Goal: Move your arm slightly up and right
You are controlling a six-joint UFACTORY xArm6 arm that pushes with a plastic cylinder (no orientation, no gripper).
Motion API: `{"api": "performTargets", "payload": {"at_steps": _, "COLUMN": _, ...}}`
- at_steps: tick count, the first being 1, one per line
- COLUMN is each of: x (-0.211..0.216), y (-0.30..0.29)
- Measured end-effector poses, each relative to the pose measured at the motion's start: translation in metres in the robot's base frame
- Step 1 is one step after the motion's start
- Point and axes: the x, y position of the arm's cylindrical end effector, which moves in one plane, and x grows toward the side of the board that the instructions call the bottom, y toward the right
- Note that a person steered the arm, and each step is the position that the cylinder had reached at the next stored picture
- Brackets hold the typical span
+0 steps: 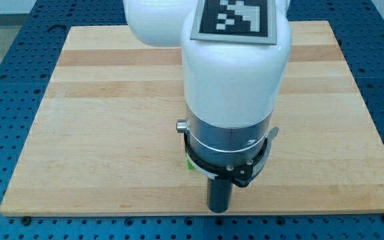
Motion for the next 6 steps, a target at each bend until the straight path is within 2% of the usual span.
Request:
{"api": "performTargets", "payload": {"at_steps": 5, "x": -0.004, "y": -0.003}}
{"api": "performTargets", "payload": {"at_steps": 6, "x": -0.015, "y": -0.003}}
